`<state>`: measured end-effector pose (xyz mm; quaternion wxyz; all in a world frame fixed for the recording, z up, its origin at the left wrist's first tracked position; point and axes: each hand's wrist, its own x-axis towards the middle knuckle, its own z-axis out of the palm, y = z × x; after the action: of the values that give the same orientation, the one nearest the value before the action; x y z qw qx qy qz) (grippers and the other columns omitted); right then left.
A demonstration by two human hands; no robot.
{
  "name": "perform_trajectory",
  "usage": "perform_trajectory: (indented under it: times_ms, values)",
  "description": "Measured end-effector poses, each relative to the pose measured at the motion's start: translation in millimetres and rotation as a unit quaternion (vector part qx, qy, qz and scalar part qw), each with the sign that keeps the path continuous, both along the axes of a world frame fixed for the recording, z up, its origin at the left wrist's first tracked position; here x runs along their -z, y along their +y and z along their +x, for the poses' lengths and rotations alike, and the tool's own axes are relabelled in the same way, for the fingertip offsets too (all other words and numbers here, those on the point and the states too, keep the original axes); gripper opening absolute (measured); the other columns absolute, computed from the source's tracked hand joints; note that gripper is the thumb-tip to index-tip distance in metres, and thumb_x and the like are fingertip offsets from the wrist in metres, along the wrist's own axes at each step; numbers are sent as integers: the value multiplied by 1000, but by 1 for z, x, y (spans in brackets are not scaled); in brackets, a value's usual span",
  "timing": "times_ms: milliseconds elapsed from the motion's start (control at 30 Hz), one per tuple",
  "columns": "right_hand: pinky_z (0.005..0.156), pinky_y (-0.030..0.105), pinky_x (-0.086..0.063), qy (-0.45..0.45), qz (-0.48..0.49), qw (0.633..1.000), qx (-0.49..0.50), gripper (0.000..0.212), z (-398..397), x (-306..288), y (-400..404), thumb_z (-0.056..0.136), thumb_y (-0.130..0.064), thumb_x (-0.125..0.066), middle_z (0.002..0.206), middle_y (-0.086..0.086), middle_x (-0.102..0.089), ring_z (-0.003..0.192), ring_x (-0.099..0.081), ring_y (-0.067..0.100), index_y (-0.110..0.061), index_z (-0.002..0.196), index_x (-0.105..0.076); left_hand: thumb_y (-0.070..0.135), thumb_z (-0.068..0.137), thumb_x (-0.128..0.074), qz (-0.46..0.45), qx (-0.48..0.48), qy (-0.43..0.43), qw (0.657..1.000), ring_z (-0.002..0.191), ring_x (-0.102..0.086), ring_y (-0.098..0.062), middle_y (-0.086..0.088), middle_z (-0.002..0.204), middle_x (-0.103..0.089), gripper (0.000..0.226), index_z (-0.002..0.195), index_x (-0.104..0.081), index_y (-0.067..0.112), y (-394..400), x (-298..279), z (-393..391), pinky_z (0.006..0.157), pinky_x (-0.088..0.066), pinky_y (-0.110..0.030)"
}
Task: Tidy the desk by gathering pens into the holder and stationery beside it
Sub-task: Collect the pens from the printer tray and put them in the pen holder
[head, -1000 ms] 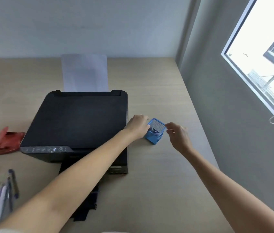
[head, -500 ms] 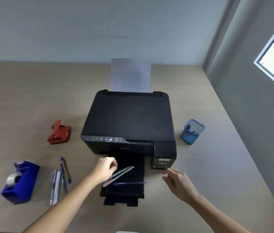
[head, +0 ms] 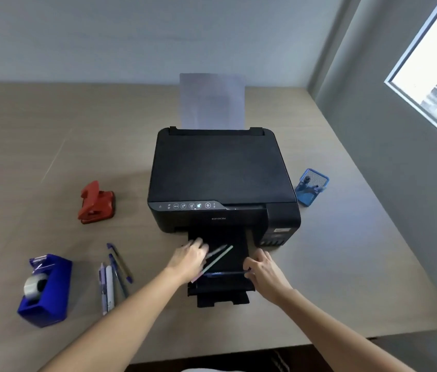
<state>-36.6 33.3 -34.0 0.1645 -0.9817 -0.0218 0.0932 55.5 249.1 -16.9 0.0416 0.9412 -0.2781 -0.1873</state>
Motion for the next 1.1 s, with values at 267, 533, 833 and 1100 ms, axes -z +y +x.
perform_trajectory:
  times_ms: [267,533,833,1100]
  values:
    - [84,41,-46,11,-44,998,38,16,-12,5,-10,95,-16,-44,110,12,-49,100,-48,32,-6,106,-50,33,102,-19,-93,-58,15,994,120,-50,-44,-6,93,-56,28,88,-44,28,-7,-3,-10,101,-42,-49]
    - [74,38,-45,-46,38,995,80,8,-44,-6,-48,97,-15,-41,94,5,-53,82,-48,25,-12,93,-48,36,94,-52,-5,-75,41,996,115,-56,-30,-12,128,-50,46,129,-45,7,-25,6,-29,92,-49,-39]
    - [61,24,-33,-218,119,945,214,10,-47,-35,-150,93,-3,-48,76,5,-51,63,-46,23,-12,91,-45,33,102,-33,-46,-54,81,994,68,-56,-24,-3,80,-57,22,95,-46,16,-41,-33,-30,58,-40,-34]
    - [59,26,-36,-292,147,889,320,7,19,-79,-248,90,-3,-53,69,8,-62,60,-54,27,-4,91,-60,27,100,-37,-174,17,151,973,70,-53,-22,-11,88,-64,11,102,-45,20,-170,-139,15,74,-48,-44]
